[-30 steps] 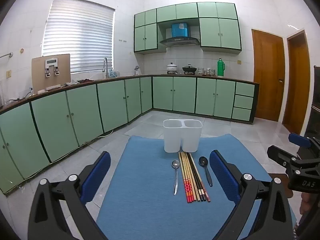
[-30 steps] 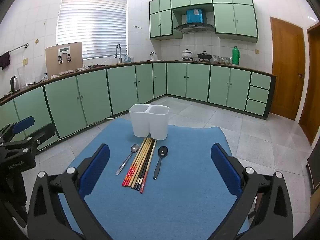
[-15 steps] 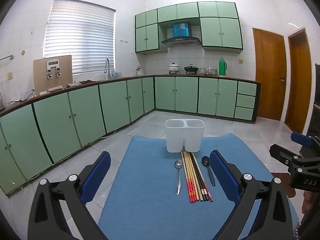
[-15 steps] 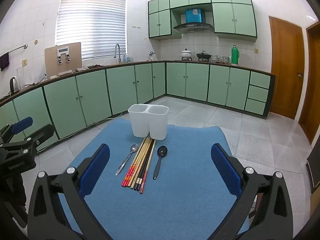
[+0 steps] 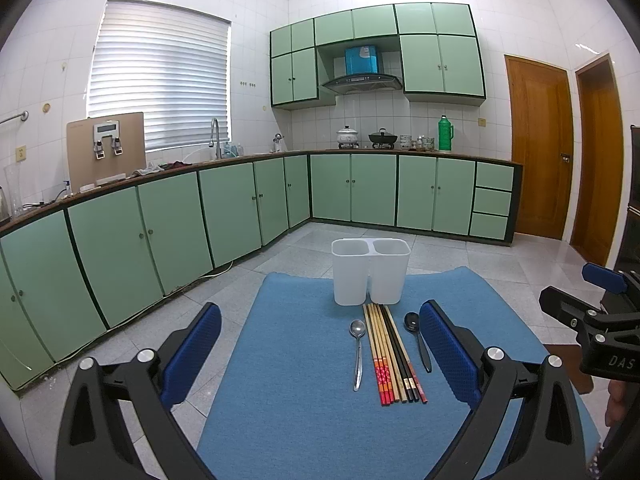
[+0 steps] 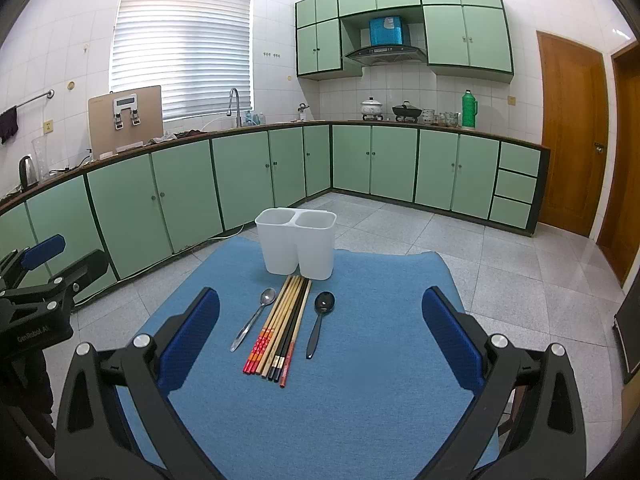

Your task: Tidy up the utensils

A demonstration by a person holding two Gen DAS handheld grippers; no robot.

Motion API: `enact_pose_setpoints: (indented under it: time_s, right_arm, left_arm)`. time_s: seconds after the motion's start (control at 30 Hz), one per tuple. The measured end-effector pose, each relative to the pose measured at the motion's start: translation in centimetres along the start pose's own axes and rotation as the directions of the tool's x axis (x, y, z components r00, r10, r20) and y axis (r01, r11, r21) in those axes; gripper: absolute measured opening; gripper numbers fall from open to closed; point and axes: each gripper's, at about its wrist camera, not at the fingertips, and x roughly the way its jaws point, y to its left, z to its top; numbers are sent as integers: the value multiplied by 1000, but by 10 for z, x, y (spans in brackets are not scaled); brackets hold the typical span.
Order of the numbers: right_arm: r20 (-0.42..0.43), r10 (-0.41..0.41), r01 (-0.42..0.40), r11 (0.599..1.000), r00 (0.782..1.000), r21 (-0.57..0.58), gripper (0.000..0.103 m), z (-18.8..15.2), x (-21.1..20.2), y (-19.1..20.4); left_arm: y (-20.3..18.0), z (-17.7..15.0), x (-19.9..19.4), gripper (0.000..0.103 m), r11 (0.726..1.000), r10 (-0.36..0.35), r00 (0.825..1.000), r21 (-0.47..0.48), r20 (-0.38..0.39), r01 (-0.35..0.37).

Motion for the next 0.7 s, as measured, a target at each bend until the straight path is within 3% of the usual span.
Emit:
enact_pose_setpoints:
  time_s: [0.7]
  right_arm:
    - [1, -1, 1, 1000, 1000, 0, 98, -1, 0, 0]
  left_arm:
    - [0, -4, 4, 97, 1000, 6, 1000, 4, 1, -6]
